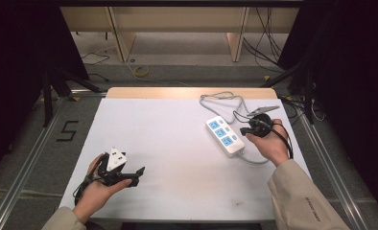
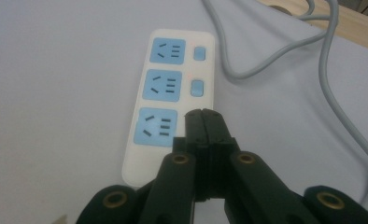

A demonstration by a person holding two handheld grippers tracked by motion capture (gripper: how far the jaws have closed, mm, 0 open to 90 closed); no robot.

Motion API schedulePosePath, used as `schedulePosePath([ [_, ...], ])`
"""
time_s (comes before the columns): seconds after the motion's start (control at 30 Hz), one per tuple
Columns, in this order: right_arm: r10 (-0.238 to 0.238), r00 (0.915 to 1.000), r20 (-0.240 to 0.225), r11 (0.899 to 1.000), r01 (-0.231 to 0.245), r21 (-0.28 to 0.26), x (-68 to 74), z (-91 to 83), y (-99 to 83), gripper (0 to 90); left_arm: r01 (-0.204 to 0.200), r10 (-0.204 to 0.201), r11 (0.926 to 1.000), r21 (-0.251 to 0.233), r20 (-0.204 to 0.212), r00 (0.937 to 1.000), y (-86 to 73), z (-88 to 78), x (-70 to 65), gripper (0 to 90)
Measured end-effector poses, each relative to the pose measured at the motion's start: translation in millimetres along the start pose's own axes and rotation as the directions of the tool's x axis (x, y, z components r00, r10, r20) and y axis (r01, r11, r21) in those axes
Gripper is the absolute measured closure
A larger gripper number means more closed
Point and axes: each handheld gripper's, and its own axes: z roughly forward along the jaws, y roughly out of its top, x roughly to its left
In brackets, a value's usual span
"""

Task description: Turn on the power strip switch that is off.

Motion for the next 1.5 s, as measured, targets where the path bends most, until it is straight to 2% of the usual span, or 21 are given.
schedulePosePath([
  [0.27,-0.013,0.9999,0.011,0.999,0.012,0.039,1.1,9.6,8.7,90.0,-0.008,0.008,1.0,0.004,0.005,1.0,0.1,0.0,-0.4,15.6],
  [0.6,0.002,1.0,0.008,0.997,-0.002,0.078,-1.3,20.2,11.8,90.0,-0.009,0.009,0.9999,0.005,0.006,0.9999,0.2,0.3,-0.6,15.6],
  [1.5,0.009,0.9999,0.008,0.993,-0.009,0.122,-2.1,36.9,20.8,90.0,-0.012,0.012,0.9999,0.002,0.008,0.9999,0.6,1.0,-1.2,15.6],
])
